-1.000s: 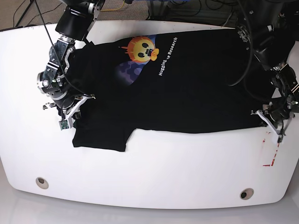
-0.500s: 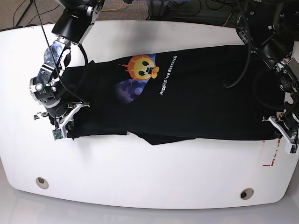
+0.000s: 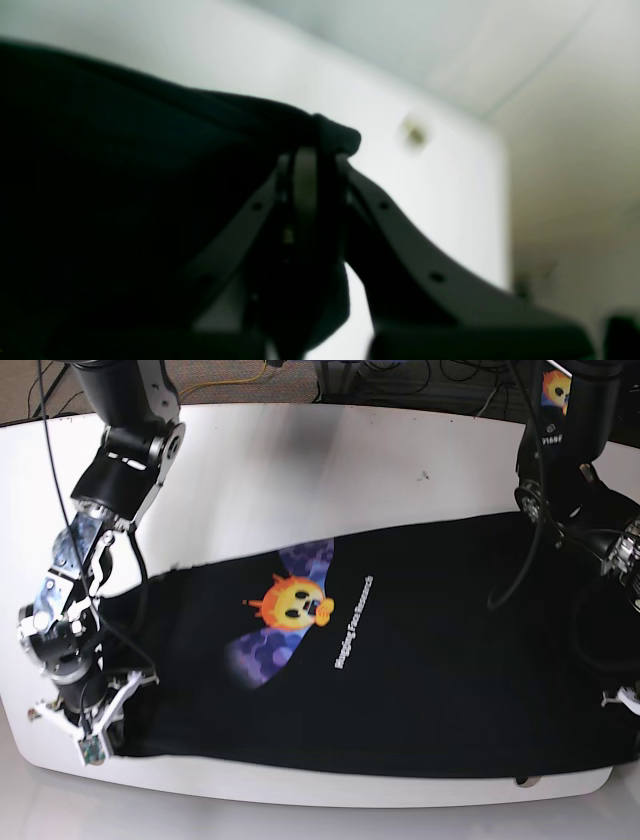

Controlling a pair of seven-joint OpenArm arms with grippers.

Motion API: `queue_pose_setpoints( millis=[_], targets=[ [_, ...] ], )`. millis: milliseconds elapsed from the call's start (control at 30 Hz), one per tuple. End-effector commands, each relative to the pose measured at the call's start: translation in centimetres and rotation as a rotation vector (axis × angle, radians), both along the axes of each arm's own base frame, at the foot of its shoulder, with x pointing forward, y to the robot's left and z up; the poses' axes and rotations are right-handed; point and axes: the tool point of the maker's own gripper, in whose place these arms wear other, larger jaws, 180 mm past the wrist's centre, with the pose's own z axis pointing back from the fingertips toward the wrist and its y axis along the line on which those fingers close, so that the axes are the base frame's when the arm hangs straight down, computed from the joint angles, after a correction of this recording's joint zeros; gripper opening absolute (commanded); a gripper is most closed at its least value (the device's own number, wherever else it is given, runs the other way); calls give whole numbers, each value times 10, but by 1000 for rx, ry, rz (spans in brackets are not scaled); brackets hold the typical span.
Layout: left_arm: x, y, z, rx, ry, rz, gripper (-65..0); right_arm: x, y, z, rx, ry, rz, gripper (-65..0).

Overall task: Layout the t-shirt on the table in an organized manner, then fold the t-shirt properly
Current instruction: 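Lift the shirt hem with both grippers and flip it over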

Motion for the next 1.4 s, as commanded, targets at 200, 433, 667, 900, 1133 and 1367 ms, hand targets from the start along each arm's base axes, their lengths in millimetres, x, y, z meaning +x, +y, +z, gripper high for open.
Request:
queue_pose_setpoints(
  millis=[200,433,667,900,1133,1367],
  targets=[
    [-3,8,157,20,-379,22,-650,45,-1,158,-109,-276,25,-633],
    [-7,8,238,-15,-524,-22,-650,56,-3,257,-159,-404,29,-631],
    [-12,16,277,-39,-571,-42,-650,49,-7,322,-222,-482,15,-631],
    [-3,19,261,-49,-529,-42,-650,35,-15,331,-289,-469,-19,-631],
    [12,19,212,-45,-421,-33,-650,21,-25,300,-363,-391,-70,-631],
    [9,16,154,14,-324,2,-650,-11,-45,233,-421,-293,-145,-631]
  ],
)
